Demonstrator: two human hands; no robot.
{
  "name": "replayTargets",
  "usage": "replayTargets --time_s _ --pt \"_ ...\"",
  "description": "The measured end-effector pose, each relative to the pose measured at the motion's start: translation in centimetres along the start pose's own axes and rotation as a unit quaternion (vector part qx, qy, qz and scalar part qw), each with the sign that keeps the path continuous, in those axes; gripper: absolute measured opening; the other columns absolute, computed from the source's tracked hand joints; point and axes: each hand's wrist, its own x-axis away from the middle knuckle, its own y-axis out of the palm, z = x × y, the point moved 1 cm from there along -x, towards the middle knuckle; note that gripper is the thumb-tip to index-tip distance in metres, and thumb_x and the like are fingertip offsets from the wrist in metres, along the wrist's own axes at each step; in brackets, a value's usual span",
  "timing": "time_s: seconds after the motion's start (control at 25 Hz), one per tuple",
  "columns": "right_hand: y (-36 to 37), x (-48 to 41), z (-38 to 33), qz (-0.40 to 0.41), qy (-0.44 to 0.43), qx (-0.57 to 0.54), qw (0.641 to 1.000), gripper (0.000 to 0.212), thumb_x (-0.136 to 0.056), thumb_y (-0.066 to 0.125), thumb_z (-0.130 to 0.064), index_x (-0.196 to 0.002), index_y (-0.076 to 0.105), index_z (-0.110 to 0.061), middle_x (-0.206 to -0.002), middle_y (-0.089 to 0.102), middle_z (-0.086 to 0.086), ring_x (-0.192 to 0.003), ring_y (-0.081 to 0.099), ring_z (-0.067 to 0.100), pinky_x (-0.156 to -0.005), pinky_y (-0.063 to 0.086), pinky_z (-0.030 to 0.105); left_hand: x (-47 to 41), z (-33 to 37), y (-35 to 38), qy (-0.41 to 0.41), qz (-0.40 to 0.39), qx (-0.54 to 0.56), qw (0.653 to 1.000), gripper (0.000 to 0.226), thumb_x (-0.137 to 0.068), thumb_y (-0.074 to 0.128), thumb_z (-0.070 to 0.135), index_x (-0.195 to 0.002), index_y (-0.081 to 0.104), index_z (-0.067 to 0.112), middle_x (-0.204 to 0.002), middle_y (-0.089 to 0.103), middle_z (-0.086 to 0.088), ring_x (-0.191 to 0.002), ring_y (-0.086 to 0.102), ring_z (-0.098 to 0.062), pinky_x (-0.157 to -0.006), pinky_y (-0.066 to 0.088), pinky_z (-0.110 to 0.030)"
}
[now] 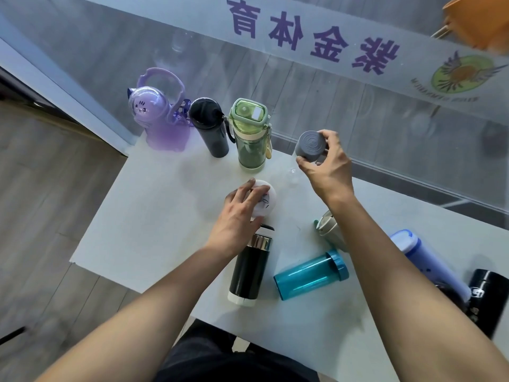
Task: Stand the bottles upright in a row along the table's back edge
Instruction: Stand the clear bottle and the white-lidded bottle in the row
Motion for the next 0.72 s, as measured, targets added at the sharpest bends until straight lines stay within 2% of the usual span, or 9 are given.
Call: replayTargets --time_s 0.24,0.36,0.44,0.52,0.56,0.6,0.64,0.72 --pt "0.3 0.1 0.2 -0.003 0.002 0.018 1.0 0.058 -0.074 0.081 -0.04 -0.121 0.05 -0.028 -0.108 0.064 -0.006 -0.096 0.063 0.016 -0.087 0.056 0.037 0.0 -0.1 0.0 0.002 0.0 -0.007 1.0 0.072 -0.084 0.071 0.012 -0.143 0.039 0.037 -0.159 0.028 0.004 -0.136 0.032 -0.031 -0.11 0.035 -0.039" --pt "-0.1 0.3 0.4 -0.015 0.021 0.023 0.999 0.07 -0.073 0.082 -0.045 -0.13 0.047 -0.025 -0.12 0.06 0.002 -0.108 0.06 0.02 -0.094 0.053 0.039 0.0 -0.1 -0.2 0.01 0.001 -0.029 1.0 0.073 -0.083 0.071 0.016 -0.143 0.038 0.038 -0.157 0.03 0.004 -0.131 0.038 -0.032 -0.105 0.043 -0.043" --pt "-0.8 1.1 -0.1 0.035 -0.004 0.045 0.998 0.076 -0.075 0.079 -0.049 -0.136 0.045 -0.02 -0.126 0.054 0.007 -0.114 0.056 0.023 -0.099 0.049 0.038 -0.1 -0.2 -0.4 0.014 -0.003 -0.039 0.999 0.078 -0.082 0.073 0.019 -0.146 0.033 0.04 -0.156 0.031 0.005 -0.128 0.041 -0.032 -0.102 0.046 -0.046" --pt "-1.4 3.0 -0.8 0.121 -0.083 0.05 0.988 0.065 -0.082 0.074 -0.044 -0.133 0.047 -0.014 -0.12 0.052 0.008 -0.107 0.055 0.023 -0.095 0.049 0.038 -0.1 -0.4 -0.7 0.026 -0.01 -0.037 0.999 0.084 -0.081 0.073 0.021 -0.149 0.027 0.04 -0.156 0.032 0.006 -0.129 0.042 -0.031 -0.104 0.044 -0.046" --pt "-1.2 4.2 -1.2 0.137 -0.115 0.046 0.983 0.059 -0.084 0.071 -0.037 -0.132 0.048 -0.013 -0.116 0.051 0.007 -0.102 0.055 0.022 -0.092 0.05 0.037 -0.1 -0.6 -1.0 0.033 -0.011 -0.043 0.998 0.085 -0.081 0.073 0.024 -0.15 0.026 0.039 -0.156 0.033 0.006 -0.13 0.041 -0.03 -0.105 0.043 -0.046" --pt "-0.6 5.6 -1.5 0.115 -0.133 0.045 0.983 0.057 -0.084 0.07 -0.032 -0.132 0.048 -0.013 -0.115 0.051 0.006 -0.1 0.055 0.021 -0.092 0.05 0.037 0.0 -0.8 -1.2 0.04 -0.006 -0.059 0.997 0.085 -0.08 0.073 0.026 -0.151 0.026 0.037 -0.156 0.035 0.004 -0.132 0.04 -0.03 -0.107 0.04 -0.046" --pt "0.2 7.2 -1.6 0.057 -0.134 0.055 0.988 0.06 -0.083 0.069 -0.03 -0.135 0.047 -0.014 -0.119 0.051 0.006 -0.103 0.055 0.022 -0.095 0.05 0.039 0.2 -1.0 -1.6 0.043 0.005 -0.082 0.996 0.084 -0.08 0.073 0.029 -0.151 0.028 0.034 -0.156 0.036 0.001 -0.133 0.039 -0.031 -0.108 0.038 -0.047" --pt "2.4 9.6 -1.4 -0.092 -0.092 0.104 0.986 0.072 -0.081 0.07 -0.035 -0.145 0.039 -0.021 -0.134 0.048 0.004 -0.121 0.052 0.023 -0.107 0.044 0.041 1.0 -1.3 -2.4 0.037 0.037 -0.12 0.991 0.078 -0.079 0.072 0.031 -0.148 0.036 0.029 -0.154 0.04 -0.003 -0.136 0.039 -0.031 -0.108 0.037 -0.048"
